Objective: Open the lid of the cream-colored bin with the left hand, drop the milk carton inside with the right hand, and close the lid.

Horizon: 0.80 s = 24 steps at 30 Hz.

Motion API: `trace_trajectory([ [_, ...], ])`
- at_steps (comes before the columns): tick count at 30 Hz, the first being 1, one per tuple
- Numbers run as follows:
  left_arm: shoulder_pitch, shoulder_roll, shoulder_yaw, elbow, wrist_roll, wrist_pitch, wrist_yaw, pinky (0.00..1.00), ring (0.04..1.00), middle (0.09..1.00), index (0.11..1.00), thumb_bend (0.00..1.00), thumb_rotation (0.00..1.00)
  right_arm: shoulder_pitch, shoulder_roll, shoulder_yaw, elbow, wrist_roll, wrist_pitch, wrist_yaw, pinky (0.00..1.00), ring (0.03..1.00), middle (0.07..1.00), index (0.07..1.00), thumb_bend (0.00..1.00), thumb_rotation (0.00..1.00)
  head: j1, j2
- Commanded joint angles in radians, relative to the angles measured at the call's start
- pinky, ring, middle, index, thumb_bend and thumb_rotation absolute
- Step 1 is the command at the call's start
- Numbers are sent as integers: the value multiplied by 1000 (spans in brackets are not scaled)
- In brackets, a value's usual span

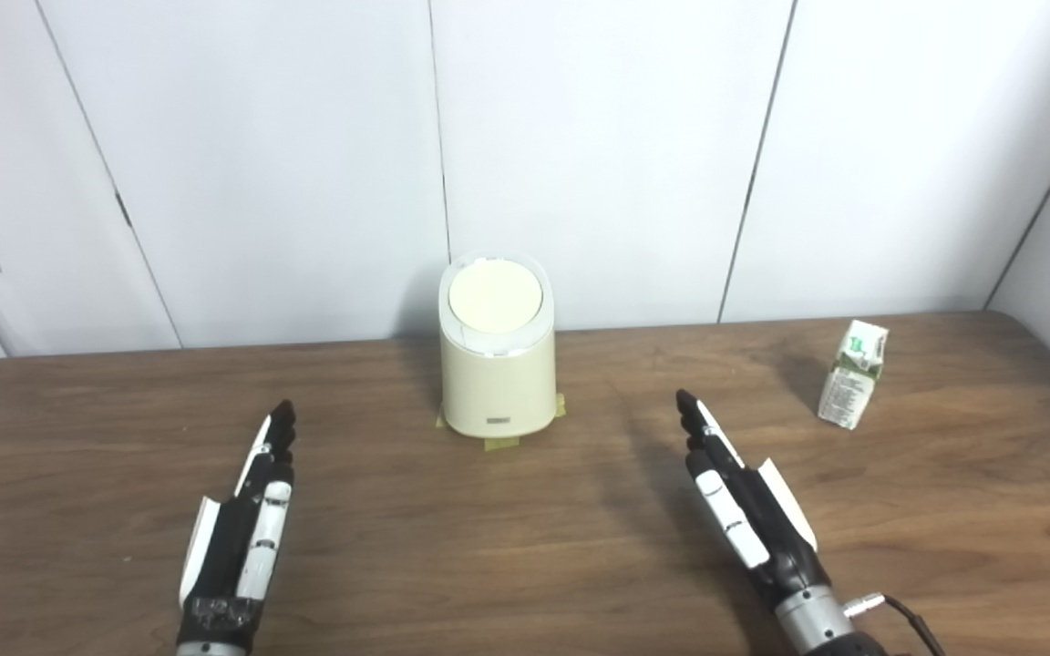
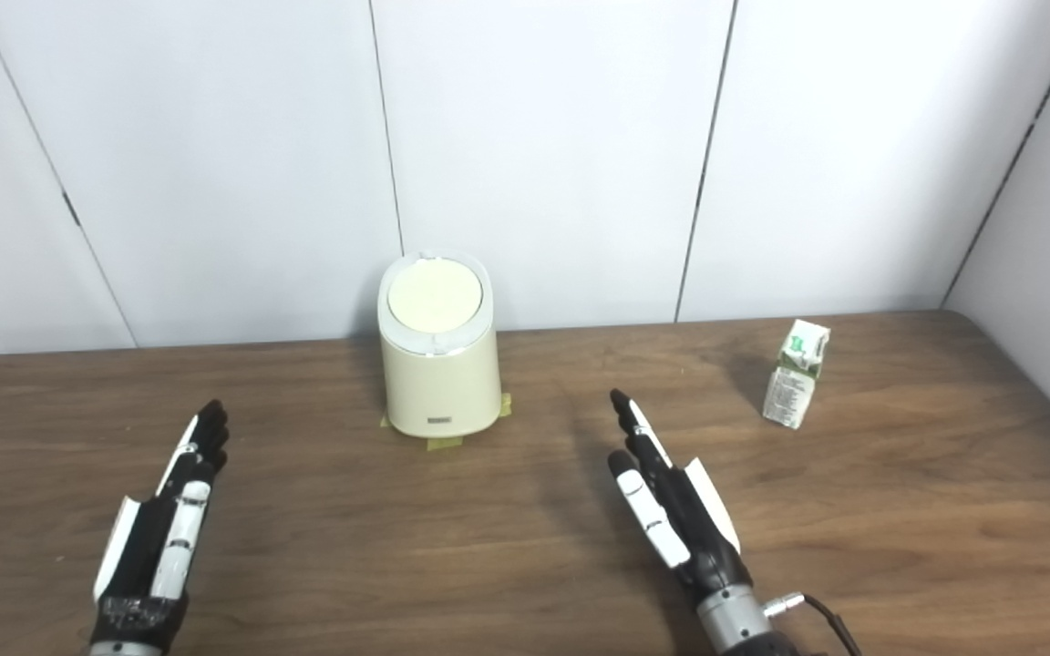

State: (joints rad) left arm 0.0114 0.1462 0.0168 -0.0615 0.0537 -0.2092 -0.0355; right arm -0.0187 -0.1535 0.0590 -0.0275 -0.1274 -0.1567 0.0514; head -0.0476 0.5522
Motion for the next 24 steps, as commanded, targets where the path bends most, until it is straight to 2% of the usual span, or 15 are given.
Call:
trace_trajectory([
  [1, -4, -6, -1, 24, 14, -31, 9, 1000, 1000, 1000, 1000, 231, 1000, -7, -2, -3, 20, -13, -35, -8, 1000, 1000, 1000, 979, 202, 1000, 0, 1],
  [12, -5, -2, 0, 33, 20, -43, 11, 1000, 1000, 1000, 1000, 218, 1000, -8, 1, -2, 24, -7, -41, -7, 1000, 1000, 1000, 977, 182, 1000, 3, -1],
  [15, -12, -2, 1, 24, 18, -14, 9, 1000, 1000, 1000, 1000, 257, 1000, -9, 2, -1, 25, -9, -35, -8, 1000, 1000, 1000, 981, 184, 1000, 6, -7],
  [18, -22, 5, -4, -29, 22, 58, -4, 1000, 1000, 1000, 1000, 451, 1000, -10, -1, 1, 28, -17, -40, -9, 1000, 1000, 1000, 985, 173, 1000, 4, -9],
  [19, -29, 7, -6, -46, 28, 77, -6, 1000, 1000, 1000, 1000, 555, 1000, -10, -2, 2, 29, -18, -40, -8, 1000, 1000, 1000, 986, 176, 1000, 3, -10],
  [22, -61, 10, -9, -85, 43, 134, -11, 1000, 1000, 1000, 1000, 700, 1000, -8, -3, 3, 28, -21, -38, -8, 998, 1000, 1000, 990, 175, 1000, 5, -11],
  [24, -87, 10, -9, -102, 42, 160, -16, 1000, 1000, 1000, 1000, 739, 1000, -7, -3, 3, 28, -20, -38, -8, 996, 999, 1000, 989, 171, 1000, 8, -11],
])
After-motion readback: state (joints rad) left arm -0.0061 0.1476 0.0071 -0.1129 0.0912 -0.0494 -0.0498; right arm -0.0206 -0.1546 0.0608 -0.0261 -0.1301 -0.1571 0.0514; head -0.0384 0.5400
